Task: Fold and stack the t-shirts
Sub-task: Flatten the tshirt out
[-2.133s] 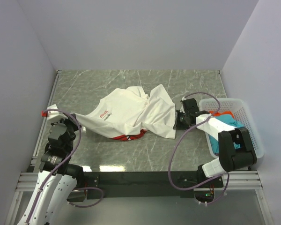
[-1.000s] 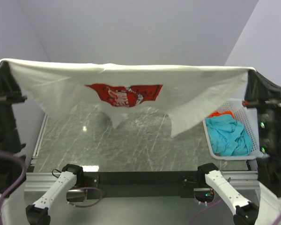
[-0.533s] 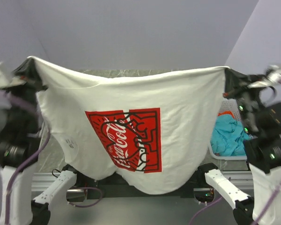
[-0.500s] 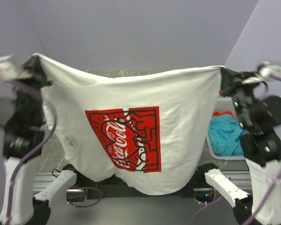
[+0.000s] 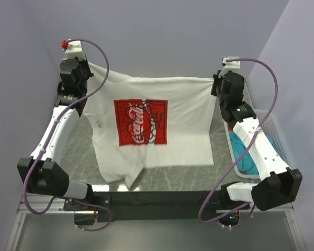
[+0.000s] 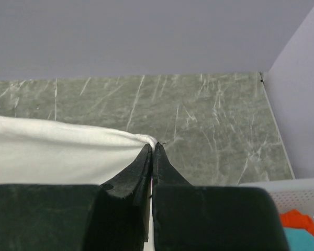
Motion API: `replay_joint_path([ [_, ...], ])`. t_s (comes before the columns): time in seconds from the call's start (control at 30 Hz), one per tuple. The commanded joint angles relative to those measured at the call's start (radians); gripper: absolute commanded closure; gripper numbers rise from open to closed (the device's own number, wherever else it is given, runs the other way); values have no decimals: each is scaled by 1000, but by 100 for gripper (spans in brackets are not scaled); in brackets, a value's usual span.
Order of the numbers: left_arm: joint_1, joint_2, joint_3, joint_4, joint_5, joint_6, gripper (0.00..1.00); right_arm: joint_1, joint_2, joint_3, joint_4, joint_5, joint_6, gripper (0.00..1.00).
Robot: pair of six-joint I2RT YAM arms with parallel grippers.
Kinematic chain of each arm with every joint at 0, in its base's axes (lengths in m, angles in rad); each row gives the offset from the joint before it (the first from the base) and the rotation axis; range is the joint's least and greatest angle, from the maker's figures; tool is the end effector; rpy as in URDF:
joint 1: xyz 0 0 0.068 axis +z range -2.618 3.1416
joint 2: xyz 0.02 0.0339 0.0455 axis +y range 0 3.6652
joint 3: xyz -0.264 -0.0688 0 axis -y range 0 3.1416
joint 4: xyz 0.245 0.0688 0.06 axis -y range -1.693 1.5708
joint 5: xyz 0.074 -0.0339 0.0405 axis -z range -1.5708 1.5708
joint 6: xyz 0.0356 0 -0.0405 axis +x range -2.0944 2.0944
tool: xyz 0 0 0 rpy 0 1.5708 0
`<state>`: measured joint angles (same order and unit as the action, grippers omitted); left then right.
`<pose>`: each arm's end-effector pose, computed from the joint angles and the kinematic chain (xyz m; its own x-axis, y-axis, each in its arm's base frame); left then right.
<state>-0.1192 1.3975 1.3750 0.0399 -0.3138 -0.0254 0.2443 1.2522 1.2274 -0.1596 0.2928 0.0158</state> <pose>0.3276 -0.0282 0.4299 0.0222 -0.0270 -0.9994 -0.1928 0.9808 -0.0308 0.2838 0.0602 0.3983 -0.1772 -0.0286 -0.9838 0.0465 0.9982 -0.0374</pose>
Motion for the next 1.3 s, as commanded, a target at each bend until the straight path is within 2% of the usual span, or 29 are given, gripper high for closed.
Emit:
replay_joint_path([
  [0.0,10,-58,124,149,30,-39,100,-8,-26,102,158,13,-42,100],
  [0.13,10,-117,186,118,59,-50,100,-10,-92,142,193,-18,-53,100],
  [0.27,10,-224,269,23,131,-73,100,-8,-189,191,117,-56,-57,100],
  [0.33,10,-284,268,-20,143,-83,100,-10,-284,175,103,-78,-56,100],
  [0.57,10,-641,151,-124,199,-79,100,-10,-617,89,2,-149,-47,100],
  [0.7,10,-706,190,-236,203,-62,100,-8,-721,67,-44,-184,-33,100],
  [0.9,10,-678,229,-248,185,-24,100,-10,-743,66,-81,-188,-22,100],
  [1.03,10,-544,260,-224,196,4,100,-8,-694,60,-75,-185,-20,100],
  [1.27,10,-283,162,-66,220,10,100,-10,-484,-28,-12,-109,-17,100],
])
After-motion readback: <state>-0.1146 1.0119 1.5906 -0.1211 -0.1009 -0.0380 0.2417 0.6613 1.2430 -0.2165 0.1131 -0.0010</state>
